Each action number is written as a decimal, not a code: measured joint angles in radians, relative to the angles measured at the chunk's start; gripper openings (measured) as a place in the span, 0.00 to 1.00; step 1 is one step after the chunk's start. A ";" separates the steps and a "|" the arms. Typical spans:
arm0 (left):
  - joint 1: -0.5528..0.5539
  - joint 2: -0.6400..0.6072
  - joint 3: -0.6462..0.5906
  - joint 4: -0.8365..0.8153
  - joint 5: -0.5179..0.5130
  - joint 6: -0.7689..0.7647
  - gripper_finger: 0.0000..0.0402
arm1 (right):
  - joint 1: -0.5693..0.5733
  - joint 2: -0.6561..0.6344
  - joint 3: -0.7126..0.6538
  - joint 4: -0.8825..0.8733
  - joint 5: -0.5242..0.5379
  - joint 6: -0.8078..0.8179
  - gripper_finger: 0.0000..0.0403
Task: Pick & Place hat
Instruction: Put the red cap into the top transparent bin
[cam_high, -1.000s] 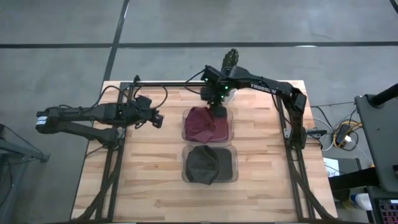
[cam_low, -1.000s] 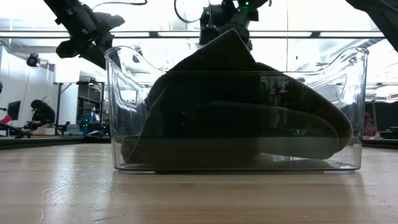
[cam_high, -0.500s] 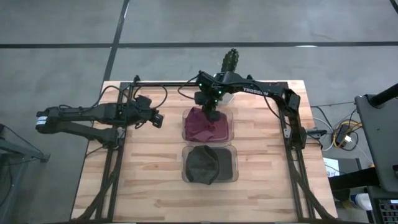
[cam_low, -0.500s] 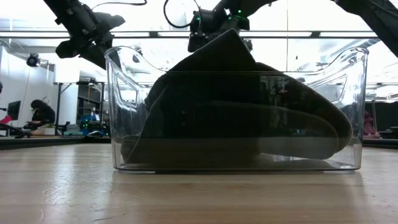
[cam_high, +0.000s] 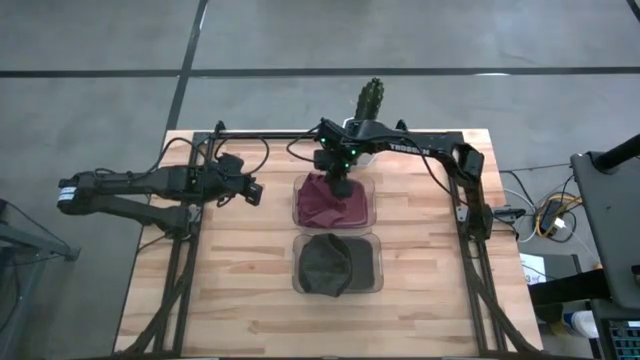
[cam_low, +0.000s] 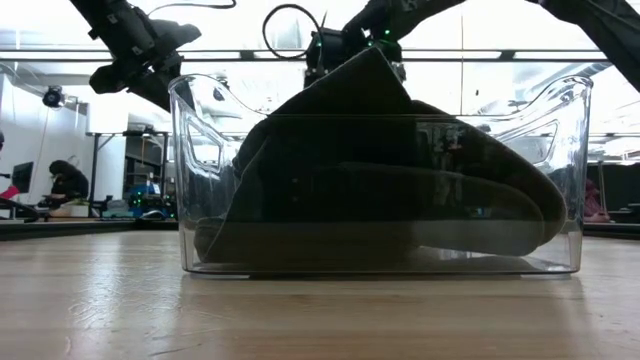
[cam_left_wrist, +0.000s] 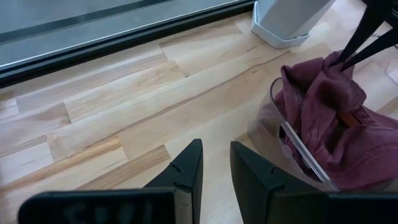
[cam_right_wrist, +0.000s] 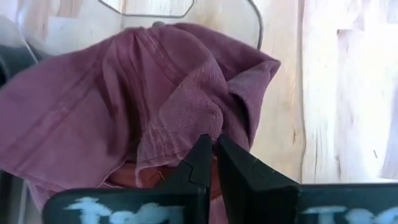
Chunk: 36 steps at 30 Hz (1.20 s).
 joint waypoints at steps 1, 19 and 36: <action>0.000 0.000 0.000 0.000 0.000 0.000 0.18 | -0.001 -0.007 0.000 0.000 0.000 0.003 0.03; 0.000 0.000 0.000 0.000 0.000 0.000 0.18 | 0.015 -0.243 -0.081 0.111 -0.002 0.062 0.03; 0.000 0.000 0.000 0.014 0.001 0.000 0.18 | 0.041 -0.247 -0.180 0.154 -0.001 0.051 0.03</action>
